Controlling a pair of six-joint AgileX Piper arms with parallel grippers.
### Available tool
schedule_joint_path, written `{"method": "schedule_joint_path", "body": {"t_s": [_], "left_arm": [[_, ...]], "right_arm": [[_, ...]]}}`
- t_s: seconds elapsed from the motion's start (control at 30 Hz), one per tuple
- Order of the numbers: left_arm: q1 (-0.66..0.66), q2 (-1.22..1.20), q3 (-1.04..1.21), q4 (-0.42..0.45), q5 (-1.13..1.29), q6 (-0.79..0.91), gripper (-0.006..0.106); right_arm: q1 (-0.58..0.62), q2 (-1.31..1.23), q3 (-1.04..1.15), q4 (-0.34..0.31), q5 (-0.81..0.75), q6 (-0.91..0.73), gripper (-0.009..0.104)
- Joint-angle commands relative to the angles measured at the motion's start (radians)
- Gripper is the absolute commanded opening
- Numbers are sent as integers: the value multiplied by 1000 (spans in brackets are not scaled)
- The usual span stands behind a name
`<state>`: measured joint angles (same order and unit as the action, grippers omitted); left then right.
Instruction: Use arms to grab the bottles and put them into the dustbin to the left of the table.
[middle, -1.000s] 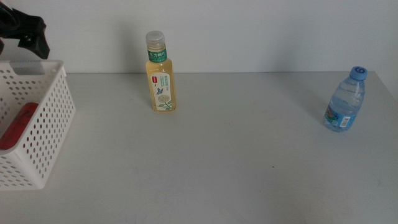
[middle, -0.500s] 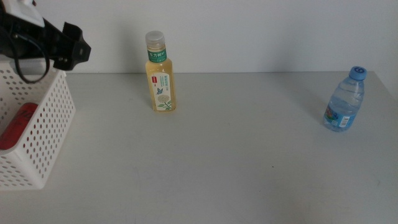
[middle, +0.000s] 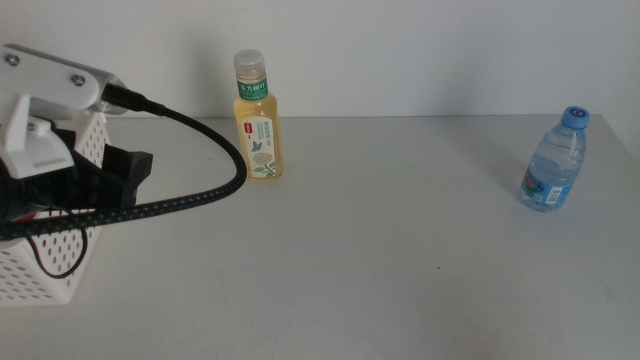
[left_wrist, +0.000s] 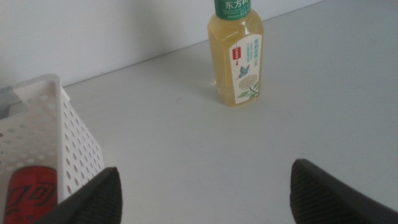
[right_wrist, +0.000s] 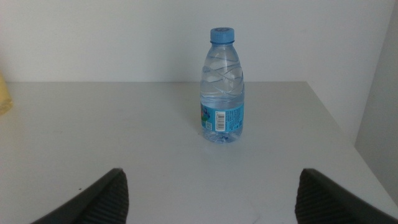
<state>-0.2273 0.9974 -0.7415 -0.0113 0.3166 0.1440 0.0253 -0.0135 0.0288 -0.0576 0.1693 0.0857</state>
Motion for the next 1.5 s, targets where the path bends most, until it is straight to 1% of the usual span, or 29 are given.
{"method": "schedule_joint_path", "body": {"t_s": [0.0, 0.1, 0.37, 0.5, 0.63, 0.83, 0.93, 1.17, 1.47], "left_arm": [[-4, -14, -15, -33, -89, -16, 91], [-4, -4, -1, -32, -129, -8, 91], [-65, 75, 129, -32, -552, 1, 91], [-81, 138, 158, -31, -679, -5, 91], [-81, 231, 158, -25, -778, -49, 91], [-81, 432, 154, 11, -1059, -137, 91], [-81, 524, 125, 24, -1162, -144, 91], [-81, 712, -38, 35, -1153, -153, 91], [-81, 871, -241, 35, -1068, -166, 91]], "right_arm": [[-5, -22, -9, -8, -82, -11, 94], [-5, -22, -9, -8, -82, -11, 94], [-5, -22, -9, -8, -82, -11, 94], [-5, -22, -9, -8, -82, -11, 94], [-5, -22, -9, -8, -82, -11, 94], [-5, -22, -9, -8, -82, -11, 94], [-5, -22, -9, -8, -82, -11, 94], [-5, -22, -9, -8, -82, -11, 94], [-5, -22, -9, -8, -82, -11, 94]]}}
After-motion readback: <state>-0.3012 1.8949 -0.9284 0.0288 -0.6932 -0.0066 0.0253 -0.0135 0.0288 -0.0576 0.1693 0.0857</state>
